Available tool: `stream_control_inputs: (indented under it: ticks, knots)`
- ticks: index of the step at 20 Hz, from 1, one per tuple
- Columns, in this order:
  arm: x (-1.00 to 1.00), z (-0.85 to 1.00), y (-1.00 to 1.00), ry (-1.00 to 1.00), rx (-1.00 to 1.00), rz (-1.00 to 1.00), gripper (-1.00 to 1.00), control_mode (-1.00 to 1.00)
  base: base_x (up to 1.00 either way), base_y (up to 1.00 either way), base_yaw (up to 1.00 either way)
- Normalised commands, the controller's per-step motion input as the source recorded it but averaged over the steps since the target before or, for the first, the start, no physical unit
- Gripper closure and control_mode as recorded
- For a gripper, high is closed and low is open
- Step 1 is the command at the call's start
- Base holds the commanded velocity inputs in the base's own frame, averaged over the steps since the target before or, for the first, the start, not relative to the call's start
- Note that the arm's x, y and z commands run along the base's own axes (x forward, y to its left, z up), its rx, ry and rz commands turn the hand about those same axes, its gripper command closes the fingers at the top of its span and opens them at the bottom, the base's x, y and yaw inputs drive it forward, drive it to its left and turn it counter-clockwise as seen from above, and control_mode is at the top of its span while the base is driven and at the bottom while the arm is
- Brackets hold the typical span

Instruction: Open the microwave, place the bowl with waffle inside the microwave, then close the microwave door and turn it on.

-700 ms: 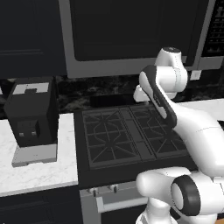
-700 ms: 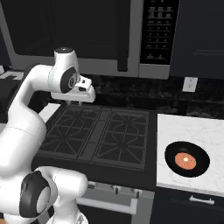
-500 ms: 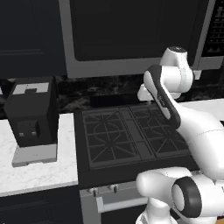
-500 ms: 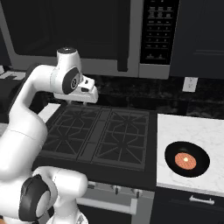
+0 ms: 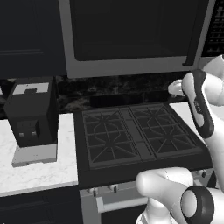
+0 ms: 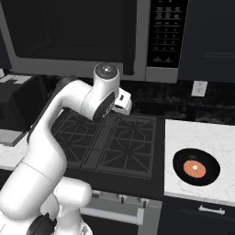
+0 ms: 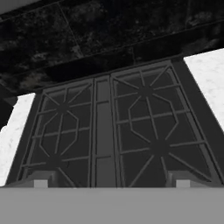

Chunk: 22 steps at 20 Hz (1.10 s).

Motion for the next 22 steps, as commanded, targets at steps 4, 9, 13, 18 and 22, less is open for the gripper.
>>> stream_control_inputs:
  ticks: [4, 9, 13, 18, 22]
  knots:
    - [0.0, 0.16, -0.72, -0.24, 0.03, 0.0, -1.0, -1.0, 0.0, 0.0, 0.0]
    - [0.0, 0.6, -0.54, -0.2, 0.0, 0.0, -1.0, -1.0, 0.0, 0.0, 0.0]
    - [0.01, 0.96, -0.06, -0.19, 0.01, -0.03, -1.0, -1.0, 0.0, 0.0, 0.0]
    - [0.17, 0.91, 0.0, -0.19, 0.02, -0.1, -1.0, -1.0, 0.0, 0.0, 0.0]
    - [0.15, 0.46, -0.01, -0.04, 0.0, -0.06, -1.0, -1.0, 0.0, 0.0, 0.0]
